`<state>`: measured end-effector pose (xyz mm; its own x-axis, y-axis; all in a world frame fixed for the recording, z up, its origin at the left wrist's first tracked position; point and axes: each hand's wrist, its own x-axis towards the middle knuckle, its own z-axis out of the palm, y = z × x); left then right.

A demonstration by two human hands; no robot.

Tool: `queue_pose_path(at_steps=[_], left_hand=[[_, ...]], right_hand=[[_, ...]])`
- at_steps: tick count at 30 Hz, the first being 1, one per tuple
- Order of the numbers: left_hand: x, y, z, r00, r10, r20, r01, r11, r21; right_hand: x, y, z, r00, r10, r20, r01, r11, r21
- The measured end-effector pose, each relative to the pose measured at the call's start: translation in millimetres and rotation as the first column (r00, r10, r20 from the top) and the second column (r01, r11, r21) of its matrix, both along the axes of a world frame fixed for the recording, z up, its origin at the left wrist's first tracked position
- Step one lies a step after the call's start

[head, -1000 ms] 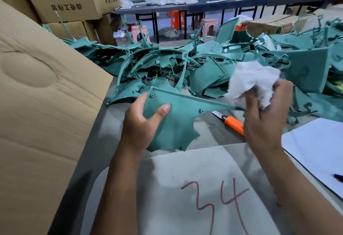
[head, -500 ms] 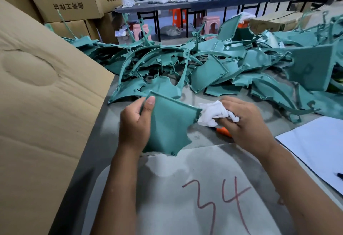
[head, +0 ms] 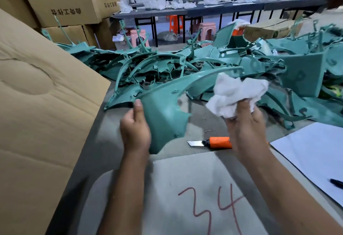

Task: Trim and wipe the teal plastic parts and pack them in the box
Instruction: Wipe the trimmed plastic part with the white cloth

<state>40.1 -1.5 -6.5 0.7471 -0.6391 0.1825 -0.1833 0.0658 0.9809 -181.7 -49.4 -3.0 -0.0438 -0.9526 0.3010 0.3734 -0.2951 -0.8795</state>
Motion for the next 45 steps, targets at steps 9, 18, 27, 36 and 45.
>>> queue_pose_path(at_steps=[9, 18, 27, 36, 45], left_hand=[[-50, -8, -10, 0.974, -0.137, 0.182, 0.109, 0.981, 0.16], [-40, -4, -13, 0.988, -0.137, -0.066, 0.147, 0.967, 0.206], [-4, 1, -8, 0.951, 0.108, -0.291, -0.05, 0.979, 0.198], [-12, 5, -2, 0.944, -0.046, 0.326, -0.031, 0.973, 0.228], [0, 7, -6, 0.914, -0.186, -0.361, 0.249, 0.959, 0.136]], right_hand=[[10, 11, 1, 0.979, 0.191, 0.076, -0.197, 0.977, 0.078], [-18, -10, 17, 0.882, -0.078, 0.466, -0.021, 0.979, 0.203], [-36, -16, 5, 0.885, -0.453, -0.108, 0.462, 0.883, 0.081], [-23, -19, 8, 0.978, -0.047, 0.201, 0.03, 0.996, 0.085], [-40, -18, 20, 0.957, 0.29, -0.026, -0.291, 0.954, -0.077]])
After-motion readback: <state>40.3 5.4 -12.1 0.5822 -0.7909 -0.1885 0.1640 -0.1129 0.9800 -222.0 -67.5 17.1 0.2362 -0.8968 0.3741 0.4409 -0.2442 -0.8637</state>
